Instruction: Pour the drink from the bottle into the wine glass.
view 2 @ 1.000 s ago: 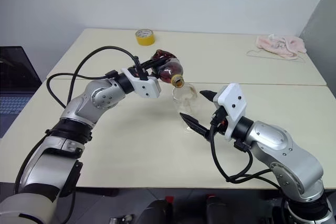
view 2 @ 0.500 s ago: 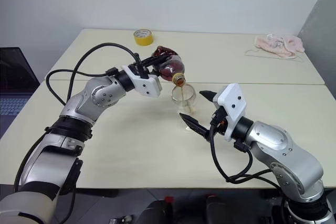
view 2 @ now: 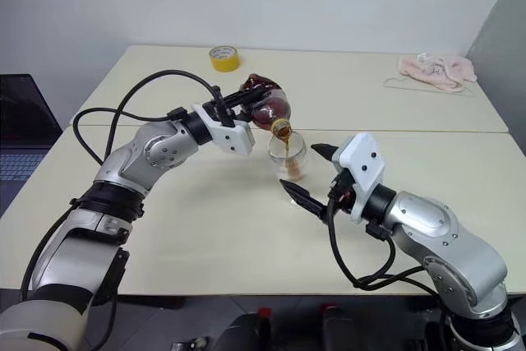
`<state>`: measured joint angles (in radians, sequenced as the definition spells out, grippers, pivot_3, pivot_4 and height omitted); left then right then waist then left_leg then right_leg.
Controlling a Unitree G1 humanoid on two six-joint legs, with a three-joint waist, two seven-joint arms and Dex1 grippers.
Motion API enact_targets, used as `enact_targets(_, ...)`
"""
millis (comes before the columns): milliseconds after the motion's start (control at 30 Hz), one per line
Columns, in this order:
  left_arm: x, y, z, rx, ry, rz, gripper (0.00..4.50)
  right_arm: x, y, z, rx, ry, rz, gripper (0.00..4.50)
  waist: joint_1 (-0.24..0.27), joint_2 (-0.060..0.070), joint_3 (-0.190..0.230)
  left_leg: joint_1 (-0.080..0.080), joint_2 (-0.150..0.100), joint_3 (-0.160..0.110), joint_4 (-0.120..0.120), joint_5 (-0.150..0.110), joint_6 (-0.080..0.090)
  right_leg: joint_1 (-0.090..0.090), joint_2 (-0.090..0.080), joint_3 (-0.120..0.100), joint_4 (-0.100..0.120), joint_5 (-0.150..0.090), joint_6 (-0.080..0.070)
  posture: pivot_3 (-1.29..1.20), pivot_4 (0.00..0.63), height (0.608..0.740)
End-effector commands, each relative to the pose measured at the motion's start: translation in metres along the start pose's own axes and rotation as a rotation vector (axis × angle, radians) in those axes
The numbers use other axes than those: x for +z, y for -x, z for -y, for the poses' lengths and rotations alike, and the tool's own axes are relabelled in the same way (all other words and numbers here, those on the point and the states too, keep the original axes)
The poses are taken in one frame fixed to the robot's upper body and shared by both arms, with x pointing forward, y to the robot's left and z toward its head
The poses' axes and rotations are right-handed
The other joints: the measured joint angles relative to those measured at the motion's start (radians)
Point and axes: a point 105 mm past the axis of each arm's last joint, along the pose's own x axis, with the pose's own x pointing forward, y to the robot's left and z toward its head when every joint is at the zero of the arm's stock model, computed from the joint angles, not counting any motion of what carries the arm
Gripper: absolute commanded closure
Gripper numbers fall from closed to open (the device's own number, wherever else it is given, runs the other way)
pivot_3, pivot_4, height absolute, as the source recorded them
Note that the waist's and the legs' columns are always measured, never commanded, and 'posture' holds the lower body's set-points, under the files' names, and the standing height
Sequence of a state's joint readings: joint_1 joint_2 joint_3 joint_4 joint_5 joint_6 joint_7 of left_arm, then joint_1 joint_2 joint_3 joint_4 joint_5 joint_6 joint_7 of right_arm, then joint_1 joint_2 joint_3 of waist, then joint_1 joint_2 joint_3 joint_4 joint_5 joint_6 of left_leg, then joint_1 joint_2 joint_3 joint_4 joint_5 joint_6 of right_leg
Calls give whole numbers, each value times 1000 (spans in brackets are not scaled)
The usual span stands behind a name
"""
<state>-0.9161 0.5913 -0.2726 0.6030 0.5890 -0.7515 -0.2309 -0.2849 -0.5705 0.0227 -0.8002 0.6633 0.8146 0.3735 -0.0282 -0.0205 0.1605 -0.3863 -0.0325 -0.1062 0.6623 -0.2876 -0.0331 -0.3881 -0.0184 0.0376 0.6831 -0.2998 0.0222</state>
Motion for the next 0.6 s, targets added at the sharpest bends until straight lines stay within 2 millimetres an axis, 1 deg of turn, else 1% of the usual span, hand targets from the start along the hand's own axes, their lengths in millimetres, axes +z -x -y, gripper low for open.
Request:
enact_targets(33,5,-2,-28,75,-52,30,3761,10,7,-1,8,35,29,0,0,0,0,0,0,0,0,0,0,0,0,0,0,0,0,0,150,740)
enact_targets(300,3,-1,-27,75,-57,26,3761,11,17,2,16,41,13,0,0,0,0,0,0,0,0,0,0,0,0,0,0,0,0,0,150,740)
enact_targets(467,1,-1,-26,71,-57,25,3761,17,21,2,23,48,23,0,0,0,0,0,0,0,0,0,0,0,0,0,1,0,0,0,150,740)
enact_targets(600,0,-1,-25,69,-59,24,3761,27,28,3,41,56,33,0,0,0,0,0,0,0,0,0,0,0,0,0,1,0,0,0,150,740)
